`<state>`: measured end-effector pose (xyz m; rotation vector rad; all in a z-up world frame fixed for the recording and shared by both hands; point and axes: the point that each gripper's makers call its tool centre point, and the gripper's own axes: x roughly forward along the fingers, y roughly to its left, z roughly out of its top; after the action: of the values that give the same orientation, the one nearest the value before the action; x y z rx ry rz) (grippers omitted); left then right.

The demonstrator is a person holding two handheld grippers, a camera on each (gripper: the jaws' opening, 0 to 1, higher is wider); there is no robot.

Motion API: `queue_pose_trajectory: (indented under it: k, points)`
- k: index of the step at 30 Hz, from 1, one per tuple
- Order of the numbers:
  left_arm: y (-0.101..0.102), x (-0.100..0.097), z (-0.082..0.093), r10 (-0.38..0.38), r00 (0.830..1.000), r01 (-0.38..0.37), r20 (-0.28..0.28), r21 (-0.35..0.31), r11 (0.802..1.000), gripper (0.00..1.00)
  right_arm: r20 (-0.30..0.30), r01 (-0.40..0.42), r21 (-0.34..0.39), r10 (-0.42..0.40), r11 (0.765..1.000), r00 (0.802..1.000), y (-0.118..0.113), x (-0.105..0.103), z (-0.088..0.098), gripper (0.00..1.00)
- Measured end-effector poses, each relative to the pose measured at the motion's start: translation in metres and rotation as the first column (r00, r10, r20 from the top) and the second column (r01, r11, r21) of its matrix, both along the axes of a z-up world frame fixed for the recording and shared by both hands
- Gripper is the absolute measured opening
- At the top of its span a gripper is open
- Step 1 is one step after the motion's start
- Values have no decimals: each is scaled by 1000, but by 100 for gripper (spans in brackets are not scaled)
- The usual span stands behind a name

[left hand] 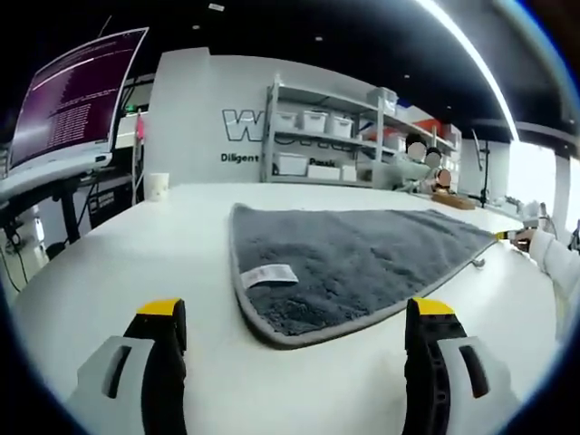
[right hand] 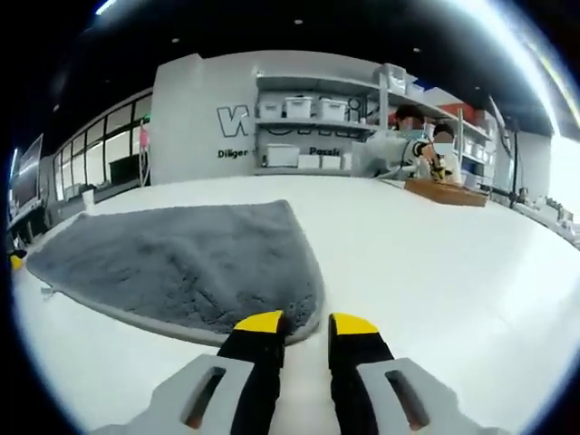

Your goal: Open the folded towel by lifting each exposed corner and separating the folded layers until the towel lies flat within the target outline without major curled edges

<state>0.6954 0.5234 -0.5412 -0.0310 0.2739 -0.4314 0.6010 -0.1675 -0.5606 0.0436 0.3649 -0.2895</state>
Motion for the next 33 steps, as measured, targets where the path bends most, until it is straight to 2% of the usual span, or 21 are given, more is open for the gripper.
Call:
queue_pose_trajectory:
  k: [1, 4, 8, 11, 13, 16, 19, 25, 27, 33]
  points:
    - [0, 0, 0, 0, 1000, 0, 0, -1, 1000, 99, 1, 12, 6, -12, 1000, 1000, -3, -4, 0, 20]
    - [0, 0, 0, 1, 1000, -1, 0, -3, 1000, 99, -10, 46, -28, -47, 999, 999, -15, -18, 4, 13]
    - [0, 0, 0, 1, 1000, -1, 0, -3, 1000, 99, 49, 58, -19, -57, 998, 997, -19, -31, 24, 22]
    - [0, 0, 0, 0, 1000, 0, 0, -6, 1000, 99, 103, 9, -56, -3, 998, 995, -9, -30, 46, 34]
    - [1, 0, 0, 1, 1000, -1, 0, -5, 1000, 99, 139, -54, -109, 69, 993, 988, 6, -28, 66, 41]
    - [1, 0, 0, 1, 1000, -1, 1, -5, 1000, 99, 183, -145, -146, 171, 978, 968, 33, -24, 91, 48]
    - [1, 0, 0, 1, 1000, -1, 1, -5, 1000, 99, 222, -224, -127, 248, 966, 943, 58, -20, 109, 55]
    - [0, -1, 1, -4, 1000, 4, 4, -4, 1000, 99, 193, -323, -156, 349, 934, 917, 97, -15, 123, 69]
    - [-1, -1, 2, -8, 1000, 8, 8, -4, 1000, 99, 187, -333, -155, 358, 930, 915, 102, -14, 123, 75]
    - [-3, -1, 2, -21, 1000, 21, 6, 5, 1000, 99, 114, -379, -156, 398, 912, 910, 119, -13, 111, 86]
